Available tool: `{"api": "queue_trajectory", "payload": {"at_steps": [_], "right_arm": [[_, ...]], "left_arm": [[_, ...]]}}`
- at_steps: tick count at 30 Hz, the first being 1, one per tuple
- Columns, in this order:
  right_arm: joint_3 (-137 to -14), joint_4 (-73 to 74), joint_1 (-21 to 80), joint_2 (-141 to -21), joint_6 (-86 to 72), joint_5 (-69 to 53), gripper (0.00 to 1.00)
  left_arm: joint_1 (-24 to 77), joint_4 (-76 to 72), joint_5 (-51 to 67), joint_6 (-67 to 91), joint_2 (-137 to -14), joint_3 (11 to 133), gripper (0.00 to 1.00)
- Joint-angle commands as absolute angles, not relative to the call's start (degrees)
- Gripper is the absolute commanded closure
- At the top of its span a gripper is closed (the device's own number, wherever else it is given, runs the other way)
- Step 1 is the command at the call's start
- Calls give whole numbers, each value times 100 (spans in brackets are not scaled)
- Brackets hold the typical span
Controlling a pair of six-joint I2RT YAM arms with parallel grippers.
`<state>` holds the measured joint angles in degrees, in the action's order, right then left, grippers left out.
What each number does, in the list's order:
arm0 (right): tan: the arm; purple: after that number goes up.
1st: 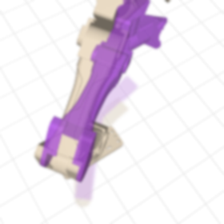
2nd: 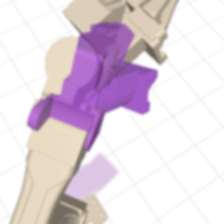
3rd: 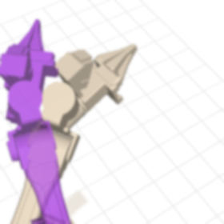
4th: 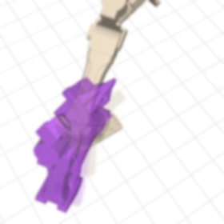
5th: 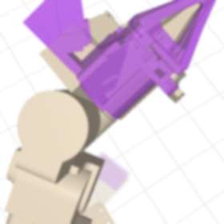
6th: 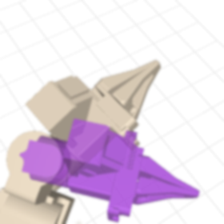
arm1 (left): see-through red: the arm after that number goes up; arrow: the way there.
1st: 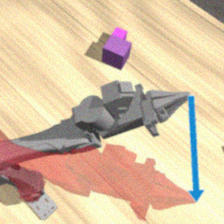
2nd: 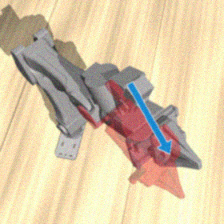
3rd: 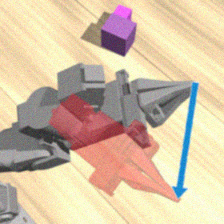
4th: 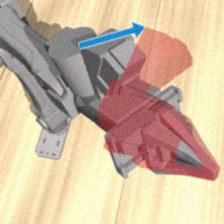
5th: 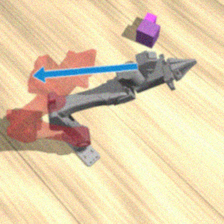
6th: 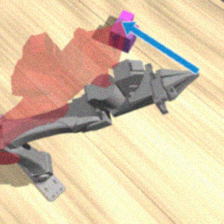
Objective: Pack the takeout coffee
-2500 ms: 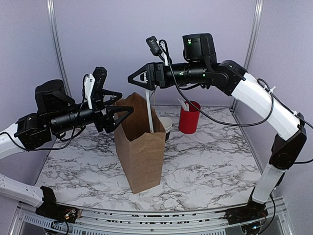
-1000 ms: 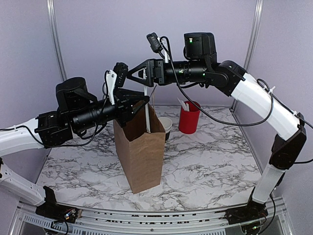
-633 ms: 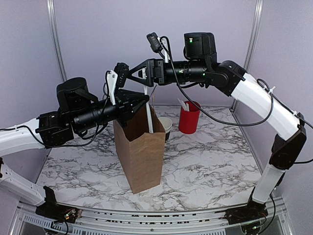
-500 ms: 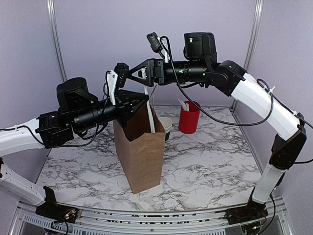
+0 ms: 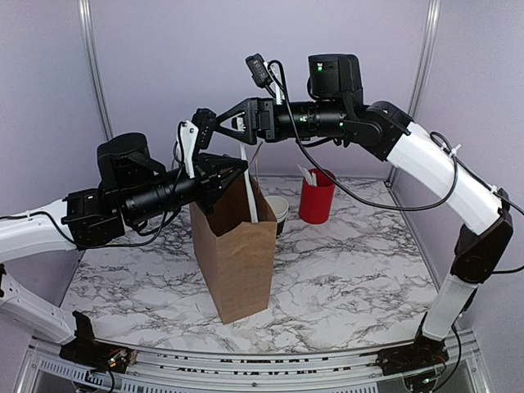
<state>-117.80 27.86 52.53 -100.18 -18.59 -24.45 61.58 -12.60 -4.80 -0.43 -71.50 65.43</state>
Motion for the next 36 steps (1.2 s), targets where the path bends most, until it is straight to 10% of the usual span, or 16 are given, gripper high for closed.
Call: {"api": "queue_trajectory", "payload": {"at_steps": [1, 21, 36], "right_arm": [[-11962, 2618, 5281, -10011, -1847, -2395, 10], [-11488, 2206, 5283, -9308, -1516, -1646, 8], [-11328, 2287, 5282, -9141, -1397, -1161, 7]], "left_arm": [[6183, -1442, -571, -18, -7203, 6464, 100], [6187, -1442, -912, 32, -7203, 6390, 97], [6186, -1442, -1117, 132, -7090, 6405, 58]]}}
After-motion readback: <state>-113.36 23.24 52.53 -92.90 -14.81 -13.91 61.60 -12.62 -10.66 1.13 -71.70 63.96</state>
